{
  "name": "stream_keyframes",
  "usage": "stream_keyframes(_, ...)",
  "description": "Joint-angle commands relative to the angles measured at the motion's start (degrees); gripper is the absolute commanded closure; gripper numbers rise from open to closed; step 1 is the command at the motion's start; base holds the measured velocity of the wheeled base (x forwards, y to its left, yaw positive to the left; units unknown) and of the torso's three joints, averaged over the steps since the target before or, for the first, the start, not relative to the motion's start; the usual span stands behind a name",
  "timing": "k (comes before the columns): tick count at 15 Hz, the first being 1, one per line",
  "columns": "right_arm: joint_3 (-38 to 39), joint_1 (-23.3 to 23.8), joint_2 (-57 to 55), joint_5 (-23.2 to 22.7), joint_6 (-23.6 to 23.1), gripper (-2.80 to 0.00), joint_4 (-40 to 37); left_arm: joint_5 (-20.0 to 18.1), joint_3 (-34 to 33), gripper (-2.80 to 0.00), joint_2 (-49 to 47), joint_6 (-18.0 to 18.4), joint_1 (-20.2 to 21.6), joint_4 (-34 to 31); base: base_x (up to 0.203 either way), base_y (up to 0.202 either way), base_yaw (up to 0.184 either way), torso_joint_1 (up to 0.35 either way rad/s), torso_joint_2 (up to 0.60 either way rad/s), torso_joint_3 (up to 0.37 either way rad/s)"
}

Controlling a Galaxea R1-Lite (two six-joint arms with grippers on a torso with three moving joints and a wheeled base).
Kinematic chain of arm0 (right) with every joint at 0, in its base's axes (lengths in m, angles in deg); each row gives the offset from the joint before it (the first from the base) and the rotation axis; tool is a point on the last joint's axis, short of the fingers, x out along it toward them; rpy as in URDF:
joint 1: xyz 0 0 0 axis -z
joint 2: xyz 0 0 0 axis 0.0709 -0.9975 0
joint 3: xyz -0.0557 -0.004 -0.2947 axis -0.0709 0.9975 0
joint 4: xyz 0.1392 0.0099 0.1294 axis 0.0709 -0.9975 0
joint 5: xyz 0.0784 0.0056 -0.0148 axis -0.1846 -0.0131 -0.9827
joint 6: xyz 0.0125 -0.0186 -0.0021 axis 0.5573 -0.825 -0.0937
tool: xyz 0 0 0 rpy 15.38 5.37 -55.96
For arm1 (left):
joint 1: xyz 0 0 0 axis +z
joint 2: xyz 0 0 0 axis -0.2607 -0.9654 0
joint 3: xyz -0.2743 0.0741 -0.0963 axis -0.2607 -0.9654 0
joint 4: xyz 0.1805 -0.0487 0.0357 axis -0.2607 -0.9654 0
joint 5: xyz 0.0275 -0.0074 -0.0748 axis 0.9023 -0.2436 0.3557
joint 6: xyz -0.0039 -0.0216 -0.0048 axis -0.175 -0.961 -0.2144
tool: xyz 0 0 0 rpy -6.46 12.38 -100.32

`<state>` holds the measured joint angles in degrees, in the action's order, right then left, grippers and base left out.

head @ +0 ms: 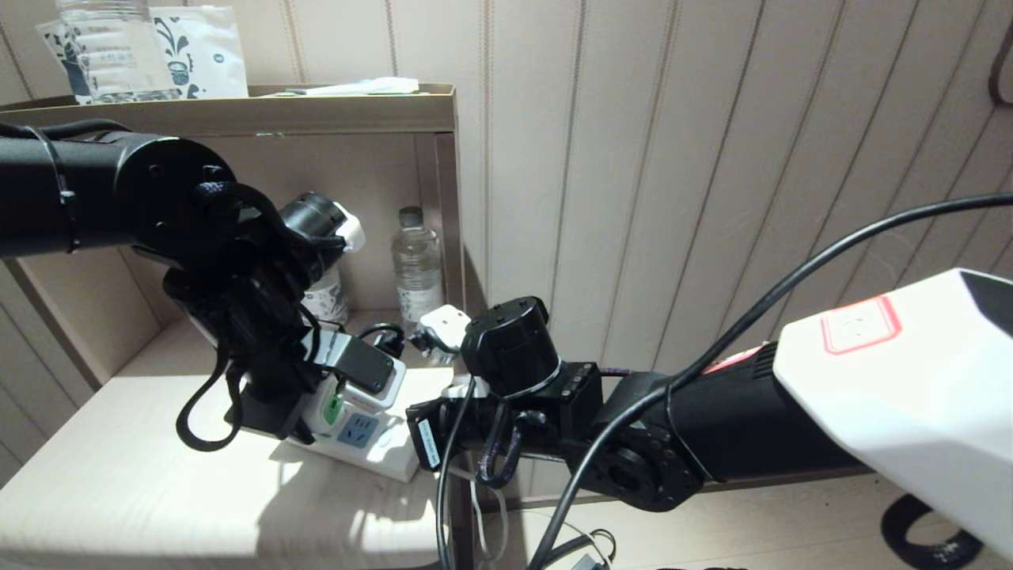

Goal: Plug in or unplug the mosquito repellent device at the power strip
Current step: Hold the socket with your right hand and unplug it with your left hand

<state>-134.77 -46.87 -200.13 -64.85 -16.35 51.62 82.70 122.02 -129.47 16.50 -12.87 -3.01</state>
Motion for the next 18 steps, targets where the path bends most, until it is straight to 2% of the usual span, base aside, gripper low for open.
stream_keyframes(1,0.41,0.31,0.71,-0.10,0.41,0.00,0.12,-0.26,1.39,0.00,-0.18,0.50,0.08,-0.05,0.000,0.000,0.000,0.000,0.00,0.000)
stream_keyframes(5,0.88,0.40,2.45,-0.01,0.57,0.00,0.62,-2.79,3.72,0.00,-0.08,0.42,0.56,-0.05,0.000,0.000,0.000,0.000,0.00,0.000)
stream_keyframes(10,2.23,-0.19,5.32,-0.23,1.80,0.00,0.91,-2.79,4.33,0.00,-0.08,0.42,0.98,-0.05,0.000,0.000,0.000,0.000,0.00,0.000)
stream_keyframes(13,5.35,-1.19,5.47,-2.47,5.54,0.00,1.26,-2.88,4.60,0.00,0.01,0.60,1.26,-0.05,0.000,0.000,0.000,0.000,0.00,0.000)
stream_keyframes(18,6.12,-0.69,4.47,-2.74,5.98,0.00,4.77,-4.20,5.66,0.00,-0.54,1.30,1.79,-0.05,0.000,0.000,0.000,0.000,0.00,0.000)
